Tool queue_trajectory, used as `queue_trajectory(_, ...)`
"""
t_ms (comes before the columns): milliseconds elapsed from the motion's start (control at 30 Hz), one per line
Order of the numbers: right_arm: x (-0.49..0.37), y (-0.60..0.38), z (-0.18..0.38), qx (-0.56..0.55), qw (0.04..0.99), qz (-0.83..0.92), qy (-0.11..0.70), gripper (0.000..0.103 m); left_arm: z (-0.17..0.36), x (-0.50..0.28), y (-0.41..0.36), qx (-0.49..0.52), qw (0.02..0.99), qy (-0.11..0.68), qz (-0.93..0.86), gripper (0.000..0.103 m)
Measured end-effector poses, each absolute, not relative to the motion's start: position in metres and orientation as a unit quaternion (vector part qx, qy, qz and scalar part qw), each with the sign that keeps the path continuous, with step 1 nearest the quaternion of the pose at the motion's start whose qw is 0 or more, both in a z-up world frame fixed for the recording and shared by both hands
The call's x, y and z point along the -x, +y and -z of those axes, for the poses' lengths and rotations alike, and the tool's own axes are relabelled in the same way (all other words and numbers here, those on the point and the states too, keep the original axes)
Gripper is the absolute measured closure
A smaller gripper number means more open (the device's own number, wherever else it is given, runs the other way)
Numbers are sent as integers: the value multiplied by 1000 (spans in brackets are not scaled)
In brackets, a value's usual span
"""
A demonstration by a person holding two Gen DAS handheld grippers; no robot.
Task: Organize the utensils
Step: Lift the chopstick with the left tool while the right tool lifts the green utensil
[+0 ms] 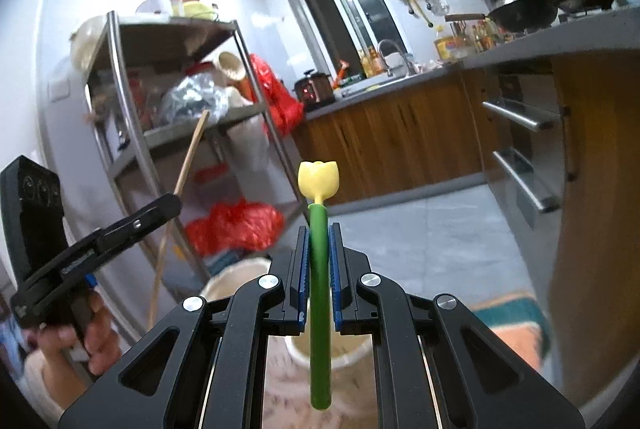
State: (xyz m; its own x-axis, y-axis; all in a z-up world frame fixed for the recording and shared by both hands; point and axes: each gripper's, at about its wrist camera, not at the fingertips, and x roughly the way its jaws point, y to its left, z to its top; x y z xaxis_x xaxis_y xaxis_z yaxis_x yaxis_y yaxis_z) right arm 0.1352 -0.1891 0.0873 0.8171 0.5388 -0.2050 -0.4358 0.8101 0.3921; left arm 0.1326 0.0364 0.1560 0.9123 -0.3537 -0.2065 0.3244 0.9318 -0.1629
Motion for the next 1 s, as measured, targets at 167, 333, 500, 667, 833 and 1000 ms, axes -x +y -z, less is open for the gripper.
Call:
queue_trajectory(167,-157,-170,-81,-156,943,-254,148,93,-150,-162,35,89,979,105,148,97)
queue_trajectory(333,-169,-164,-64,-138,951,-224,164,93,-129,-179,29,82,984,105,116,97)
queue_trajectory(500,-165,-154,-59,-96,955,-220,176,92,-113,-177,28,80,984,115,115,97)
queue_trajectory(667,-144,-156,-60,-58,960,-206,179,92,-102,-155,23,52,981,130,130,97)
queue_trajectory(833,-129,-158,-54,-40,961,-195,191,92,-87,-137,19,38,979,158,126,97)
queue_trajectory(1000,-126,-158,-47,-37,955,-206,212,92,-82,-126,18,28,977,166,128,97)
